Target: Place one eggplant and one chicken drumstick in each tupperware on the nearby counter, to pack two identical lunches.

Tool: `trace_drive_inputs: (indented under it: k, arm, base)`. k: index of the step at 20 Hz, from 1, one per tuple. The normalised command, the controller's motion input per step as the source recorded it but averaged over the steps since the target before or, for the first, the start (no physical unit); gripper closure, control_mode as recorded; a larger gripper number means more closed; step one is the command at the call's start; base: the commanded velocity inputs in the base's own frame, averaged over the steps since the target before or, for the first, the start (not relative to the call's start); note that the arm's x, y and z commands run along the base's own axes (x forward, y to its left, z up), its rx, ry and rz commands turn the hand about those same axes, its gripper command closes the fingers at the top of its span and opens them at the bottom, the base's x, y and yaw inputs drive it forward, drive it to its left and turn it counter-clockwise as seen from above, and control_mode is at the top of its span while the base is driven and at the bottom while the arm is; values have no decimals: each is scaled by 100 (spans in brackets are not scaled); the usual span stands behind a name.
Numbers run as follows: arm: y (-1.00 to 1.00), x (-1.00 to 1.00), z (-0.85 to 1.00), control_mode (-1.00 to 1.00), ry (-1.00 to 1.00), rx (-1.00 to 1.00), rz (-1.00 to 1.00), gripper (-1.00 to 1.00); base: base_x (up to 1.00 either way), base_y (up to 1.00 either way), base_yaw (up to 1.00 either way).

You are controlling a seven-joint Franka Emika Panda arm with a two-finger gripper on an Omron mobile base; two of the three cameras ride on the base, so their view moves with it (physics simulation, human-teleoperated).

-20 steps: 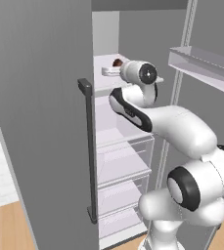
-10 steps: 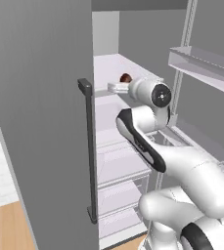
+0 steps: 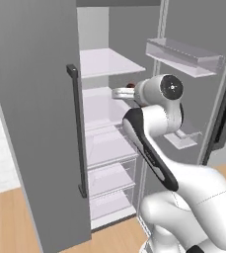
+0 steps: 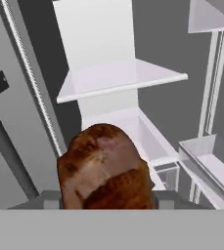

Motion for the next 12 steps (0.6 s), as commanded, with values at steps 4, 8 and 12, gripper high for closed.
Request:
trace_drive_inputs:
  k: [4, 8, 12]
  arm:
    - [0, 0, 0, 100, 0, 0, 0, 100]
    - [0, 0, 0, 100, 0, 0, 0, 100]
    - [0, 0, 0, 100, 0, 0, 0, 100]
  base:
    - [-100, 0, -6]
    - [-100, -1, -11]
    - [-100, -30, -46]
